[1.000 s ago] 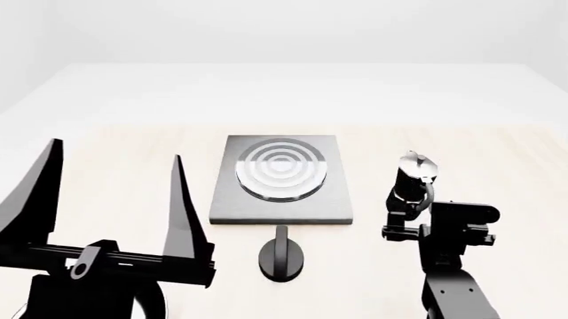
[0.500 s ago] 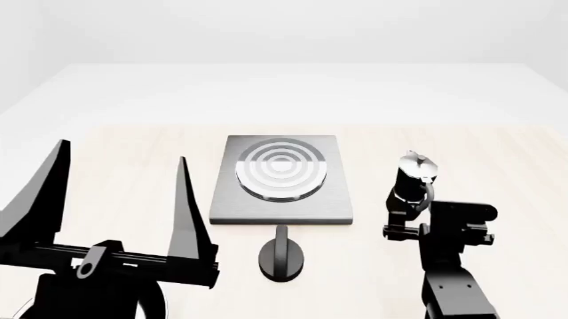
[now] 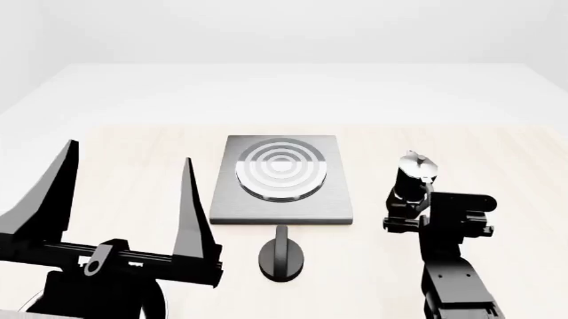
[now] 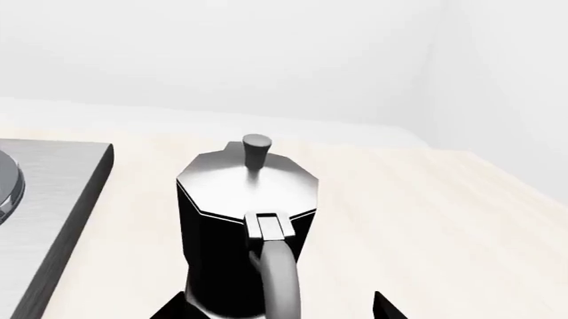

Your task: Turn on the stove and put the moka pot on it.

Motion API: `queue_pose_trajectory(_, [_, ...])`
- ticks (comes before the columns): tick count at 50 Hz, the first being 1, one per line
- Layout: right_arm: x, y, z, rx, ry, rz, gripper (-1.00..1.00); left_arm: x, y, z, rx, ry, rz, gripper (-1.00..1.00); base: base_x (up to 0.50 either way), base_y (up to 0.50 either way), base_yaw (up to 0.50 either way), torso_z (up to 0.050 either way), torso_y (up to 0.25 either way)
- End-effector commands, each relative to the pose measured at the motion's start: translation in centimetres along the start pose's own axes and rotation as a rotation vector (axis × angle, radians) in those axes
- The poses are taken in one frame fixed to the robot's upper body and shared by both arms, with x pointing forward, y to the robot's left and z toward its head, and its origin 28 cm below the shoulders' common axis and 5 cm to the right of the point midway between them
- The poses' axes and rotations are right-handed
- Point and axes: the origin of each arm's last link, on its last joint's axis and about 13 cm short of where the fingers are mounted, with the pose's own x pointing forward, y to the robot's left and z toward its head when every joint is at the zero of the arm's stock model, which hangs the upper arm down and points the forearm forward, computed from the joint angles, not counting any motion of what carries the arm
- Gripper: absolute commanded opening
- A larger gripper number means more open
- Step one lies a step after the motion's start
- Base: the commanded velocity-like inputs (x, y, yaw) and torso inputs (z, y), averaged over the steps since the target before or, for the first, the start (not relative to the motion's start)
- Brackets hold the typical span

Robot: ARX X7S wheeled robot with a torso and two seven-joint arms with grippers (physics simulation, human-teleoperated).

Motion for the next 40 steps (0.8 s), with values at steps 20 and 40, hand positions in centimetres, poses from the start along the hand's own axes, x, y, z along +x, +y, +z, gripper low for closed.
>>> queue_pose_trajectory(20, [-0.9,0.7,1.4,0.047,-0.063,0.047,-1.00,0.0,-0.2,-0.2,-0.015,0.008,-0.006,1.00,0.00,0.00,0.00,0.000,0.000])
queue_pose_trajectory(40, [2.9,3.8,10.0,0.027,-0.243,0.099,-1.00,-0.1,-0.1,-0.5,-0.025,0.011,0.002,1.00,0.00,0.00,0.00,0.000,0.000])
